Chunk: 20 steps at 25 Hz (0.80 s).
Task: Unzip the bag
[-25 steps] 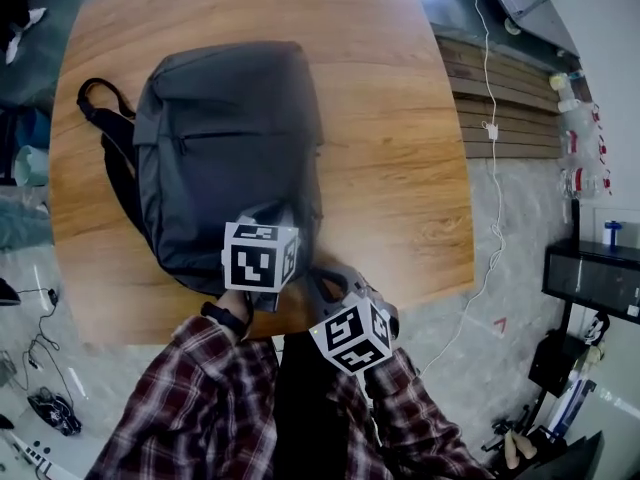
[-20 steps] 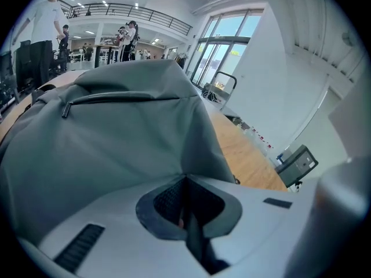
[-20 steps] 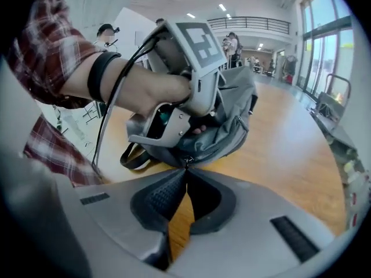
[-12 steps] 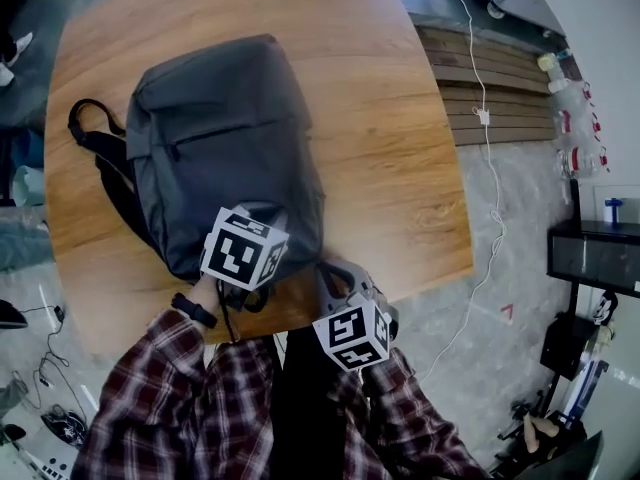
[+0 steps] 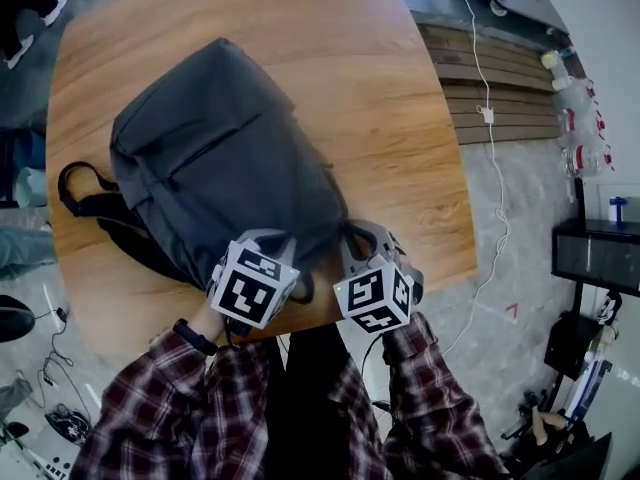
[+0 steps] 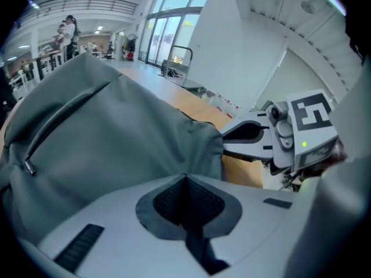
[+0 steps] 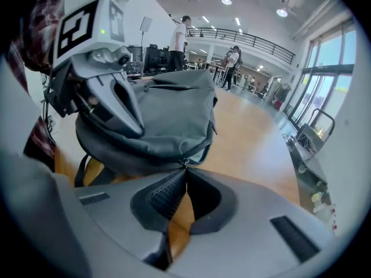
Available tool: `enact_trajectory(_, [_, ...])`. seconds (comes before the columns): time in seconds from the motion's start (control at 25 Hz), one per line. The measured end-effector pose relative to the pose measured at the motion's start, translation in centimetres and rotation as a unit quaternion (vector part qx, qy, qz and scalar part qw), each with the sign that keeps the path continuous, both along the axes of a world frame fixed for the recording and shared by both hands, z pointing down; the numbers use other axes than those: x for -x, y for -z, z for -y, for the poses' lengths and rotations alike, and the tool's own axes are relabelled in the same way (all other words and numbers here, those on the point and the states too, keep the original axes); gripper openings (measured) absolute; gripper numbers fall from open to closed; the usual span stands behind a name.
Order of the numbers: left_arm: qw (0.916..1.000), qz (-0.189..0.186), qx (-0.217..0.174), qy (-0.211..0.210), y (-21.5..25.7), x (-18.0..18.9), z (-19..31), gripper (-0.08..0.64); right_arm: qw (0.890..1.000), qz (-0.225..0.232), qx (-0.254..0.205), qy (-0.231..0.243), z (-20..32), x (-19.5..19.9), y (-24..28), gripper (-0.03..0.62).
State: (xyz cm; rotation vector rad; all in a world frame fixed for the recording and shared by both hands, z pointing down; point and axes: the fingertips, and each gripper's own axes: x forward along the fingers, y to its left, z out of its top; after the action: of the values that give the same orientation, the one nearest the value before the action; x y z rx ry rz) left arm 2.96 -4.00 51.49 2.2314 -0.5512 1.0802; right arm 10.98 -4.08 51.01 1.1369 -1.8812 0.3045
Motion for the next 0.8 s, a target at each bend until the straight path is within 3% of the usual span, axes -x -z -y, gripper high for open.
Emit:
enact_trajectory(0.12, [0.9962,-0.016,0.009,0.085,0.1,-1.0,-0.1,0.008,0.999,-0.017,-0.013,0.037,2.3,-0.5,0.0,0.018])
enact_trajectory(0.28, [0.9805,-0.058,0.057,0.179,0.3,-2.3,-0.5,0.008,0.994,-0.034,-0.029,0.103,4.9,-0.2,-0.1,0.018])
enact_trajectory(0.52, [0.9598,-0.103,0.087,0.246,0.3,-2.4,0.4,0.008,0.984,-0.034,-0.043,0.172,7.6,1.6,-0.3,0.018])
enact_trajectory(0.6, [0.9633,-0.116,0.094,0.223,0.5,-2.4,1.0,0.008,0.984,-0.026,-0.043,0.170,8.1,1.5,-0.4,0.018])
enact_trajectory(0.68, [0.9781,-0.124,0.063,0.155,1.5,-2.4,1.8,0.009,0.986,-0.017,-0.041,0.162,8.3,1.2,-0.3,0.018])
enact_trajectory(0.76, [0.9896,-0.123,-0.024,0.070,3.5,-2.7,3.6,0.009,0.986,-0.015,-0.037,0.159,8.2,1.1,-0.1,0.018])
enact_trajectory(0.8, [0.9897,-0.117,-0.078,0.025,4.5,-3.1,4.7,0.008,0.987,-0.017,-0.034,0.159,8.1,1.0,0.0,0.018])
